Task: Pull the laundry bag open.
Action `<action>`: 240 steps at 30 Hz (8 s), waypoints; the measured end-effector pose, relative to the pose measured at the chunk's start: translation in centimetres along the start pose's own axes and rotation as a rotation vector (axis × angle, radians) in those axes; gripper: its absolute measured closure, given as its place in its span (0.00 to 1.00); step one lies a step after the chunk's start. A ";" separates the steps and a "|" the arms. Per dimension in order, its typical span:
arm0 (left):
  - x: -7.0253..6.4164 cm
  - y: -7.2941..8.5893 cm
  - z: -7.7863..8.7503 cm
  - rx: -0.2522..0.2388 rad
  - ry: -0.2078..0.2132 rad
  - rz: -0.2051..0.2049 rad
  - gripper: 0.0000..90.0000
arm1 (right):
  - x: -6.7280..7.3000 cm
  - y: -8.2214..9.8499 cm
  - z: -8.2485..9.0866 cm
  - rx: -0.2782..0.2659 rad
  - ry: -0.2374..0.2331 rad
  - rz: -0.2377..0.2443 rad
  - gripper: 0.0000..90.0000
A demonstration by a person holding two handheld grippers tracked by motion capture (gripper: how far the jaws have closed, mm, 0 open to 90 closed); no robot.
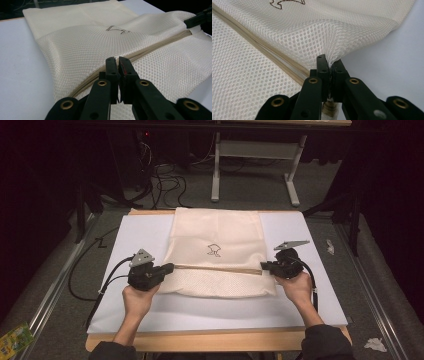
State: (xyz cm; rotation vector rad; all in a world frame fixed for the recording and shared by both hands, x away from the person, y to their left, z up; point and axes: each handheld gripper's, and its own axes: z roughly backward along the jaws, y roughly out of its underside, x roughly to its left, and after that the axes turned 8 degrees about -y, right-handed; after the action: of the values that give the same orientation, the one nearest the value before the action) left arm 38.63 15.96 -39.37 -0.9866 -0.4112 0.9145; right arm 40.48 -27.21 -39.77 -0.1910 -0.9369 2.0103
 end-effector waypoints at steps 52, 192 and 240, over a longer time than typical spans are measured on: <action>1.8 0.8 1.6 0.004 -0.052 0.026 0.97 | -0.9 0.2 0.5 -0.015 0.026 -0.014 0.99; 5.7 3.6 4.9 -0.060 -0.222 0.084 0.66 | -4.1 6.4 5.7 -0.283 0.146 -0.136 0.66; 8.3 6.8 2.5 0.008 -0.307 0.171 0.62 | -6.9 11.0 5.8 -0.298 0.227 -0.235 0.69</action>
State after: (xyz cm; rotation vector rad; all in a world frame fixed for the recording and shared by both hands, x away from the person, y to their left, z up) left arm 38.51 25.59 -44.65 -0.8852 -0.5874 1.2282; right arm 34.71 -39.26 -44.65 -0.4421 -1.0560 1.5916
